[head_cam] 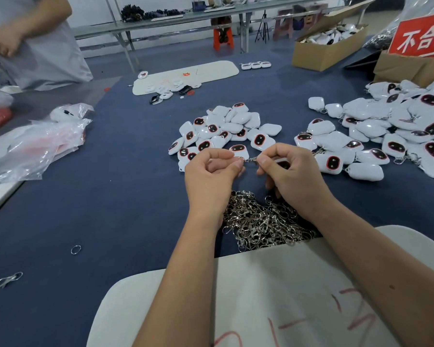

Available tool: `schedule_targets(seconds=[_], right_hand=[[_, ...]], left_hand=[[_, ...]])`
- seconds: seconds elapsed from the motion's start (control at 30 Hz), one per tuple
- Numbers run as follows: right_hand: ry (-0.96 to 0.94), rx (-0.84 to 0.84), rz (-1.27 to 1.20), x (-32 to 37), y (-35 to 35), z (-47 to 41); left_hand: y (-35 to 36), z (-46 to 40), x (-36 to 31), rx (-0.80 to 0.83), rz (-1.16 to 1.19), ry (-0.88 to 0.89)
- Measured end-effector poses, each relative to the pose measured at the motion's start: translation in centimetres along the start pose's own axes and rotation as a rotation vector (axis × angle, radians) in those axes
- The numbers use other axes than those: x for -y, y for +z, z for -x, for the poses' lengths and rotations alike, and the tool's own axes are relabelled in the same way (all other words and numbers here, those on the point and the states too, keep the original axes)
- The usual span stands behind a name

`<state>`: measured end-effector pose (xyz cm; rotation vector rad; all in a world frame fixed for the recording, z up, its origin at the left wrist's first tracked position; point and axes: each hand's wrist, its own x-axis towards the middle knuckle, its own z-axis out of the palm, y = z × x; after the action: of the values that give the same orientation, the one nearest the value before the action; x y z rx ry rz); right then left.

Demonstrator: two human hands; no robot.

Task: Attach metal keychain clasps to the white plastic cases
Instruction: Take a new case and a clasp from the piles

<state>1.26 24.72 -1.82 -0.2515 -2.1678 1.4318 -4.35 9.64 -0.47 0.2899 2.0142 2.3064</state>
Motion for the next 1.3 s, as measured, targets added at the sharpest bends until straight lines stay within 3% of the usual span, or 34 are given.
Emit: schedule_targets(seconds=[0.17,0.33,0.6,0.87,1.3], right_hand=[[-0.127,-0.062,0.122,0.7,0.1,0.3],[-0.282,0.001,0.194,1.1,0.4,0.6],[-0.197,0.021,0.161,0.9,0.3,0.5],[0.015,0.092,-0.142,0.9,-0.5,0.1],[-0.088,0.122,-0.04,0.2,-0.1,0.1]], left_hand=[[-0.3,-0.2,0.5,-0.032,-0.151,0.071],[-0.1,0.0,0.4,0.035,-0.238,0.092],[-0.3,0.1,0.3,0.059,-0.156,0.055],[0.0,0.1,0.1,0.184,-0.189,0.089],[0.0,0.0,0.2,0.214,-0.16,0.019]])
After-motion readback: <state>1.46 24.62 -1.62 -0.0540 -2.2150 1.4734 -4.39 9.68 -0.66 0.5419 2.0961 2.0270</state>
